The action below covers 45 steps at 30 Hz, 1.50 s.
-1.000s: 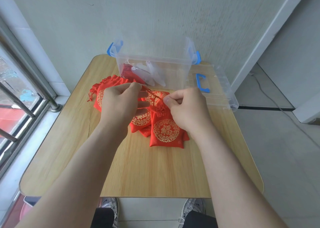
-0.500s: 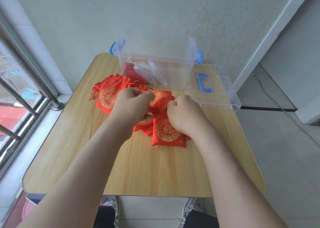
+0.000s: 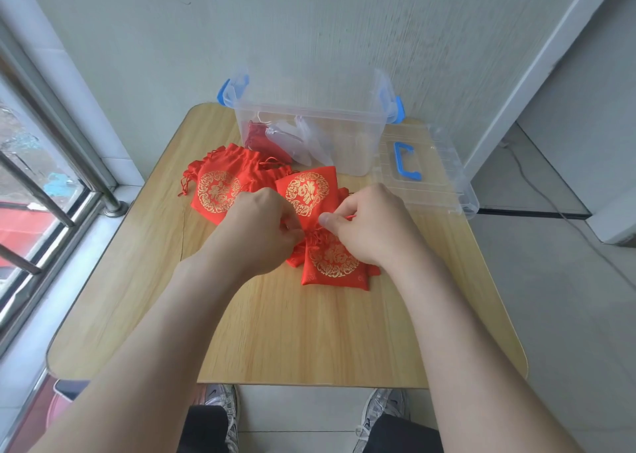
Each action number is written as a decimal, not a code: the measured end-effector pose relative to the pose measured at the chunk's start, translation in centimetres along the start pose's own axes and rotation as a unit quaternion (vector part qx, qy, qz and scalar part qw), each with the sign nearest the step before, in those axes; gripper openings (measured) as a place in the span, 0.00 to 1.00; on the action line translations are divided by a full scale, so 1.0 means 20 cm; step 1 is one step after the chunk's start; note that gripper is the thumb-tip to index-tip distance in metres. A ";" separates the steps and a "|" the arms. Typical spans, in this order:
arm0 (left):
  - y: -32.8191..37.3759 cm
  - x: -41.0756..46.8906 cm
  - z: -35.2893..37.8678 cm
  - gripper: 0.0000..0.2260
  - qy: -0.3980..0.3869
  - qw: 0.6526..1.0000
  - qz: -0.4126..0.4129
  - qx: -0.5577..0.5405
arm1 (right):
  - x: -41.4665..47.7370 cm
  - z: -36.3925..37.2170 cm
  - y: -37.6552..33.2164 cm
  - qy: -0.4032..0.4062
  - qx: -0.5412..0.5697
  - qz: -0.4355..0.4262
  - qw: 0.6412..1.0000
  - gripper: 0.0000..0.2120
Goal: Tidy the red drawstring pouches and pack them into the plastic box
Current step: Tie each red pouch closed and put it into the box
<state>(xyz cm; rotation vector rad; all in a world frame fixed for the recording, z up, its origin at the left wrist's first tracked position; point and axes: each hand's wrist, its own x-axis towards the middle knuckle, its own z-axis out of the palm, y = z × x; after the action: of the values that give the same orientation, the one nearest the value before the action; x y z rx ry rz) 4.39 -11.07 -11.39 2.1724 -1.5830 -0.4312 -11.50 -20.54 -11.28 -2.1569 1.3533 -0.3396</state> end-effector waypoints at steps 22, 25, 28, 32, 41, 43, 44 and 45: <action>0.08 0.02 -0.05 0.12 0.081 0.939 -0.114 -0.315 | 0.00 0.02 -0.03 0.022 0.035 -0.089 0.995 0.14; 0.10 0.02 -0.06 0.14 0.038 0.907 -0.131 -0.398 | 0.00 0.01 -0.04 0.015 0.027 -0.089 0.996 0.15; 0.11 0.02 -0.06 0.12 0.013 0.876 -0.163 -0.454 | -0.01 0.00 -0.03 0.015 0.022 -0.087 0.996 0.09; 0.10 0.03 -0.05 0.07 -0.002 0.854 -0.190 -0.484 | -0.01 0.00 -0.03 0.020 0.027 -0.075 0.997 0.03; 0.11 0.02 0.00 0.20 -0.073 0.927 -0.148 -0.336 | 0.01 0.00 -0.03 0.003 0.181 -0.046 0.982 0.05; 0.10 0.03 0.01 0.20 -0.085 0.923 -0.137 -0.350 | 0.01 -0.02 -0.04 -0.018 0.205 -0.046 0.977 0.06; 0.10 0.04 0.01 0.20 -0.082 0.921 -0.138 -0.355 | 0.01 -0.02 -0.04 -0.028 0.212 -0.047 0.976 0.06; 0.10 0.04 0.01 0.19 -0.075 0.920 -0.140 -0.357 | 0.01 -0.02 -0.04 -0.037 0.225 -0.047 0.972 0.06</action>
<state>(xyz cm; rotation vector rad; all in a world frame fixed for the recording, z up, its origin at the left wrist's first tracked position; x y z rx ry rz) 2.89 -12.41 -10.62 1.7963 -0.9445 -1.0942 -11.05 -20.53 -10.42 -1.8348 1.0154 -0.5403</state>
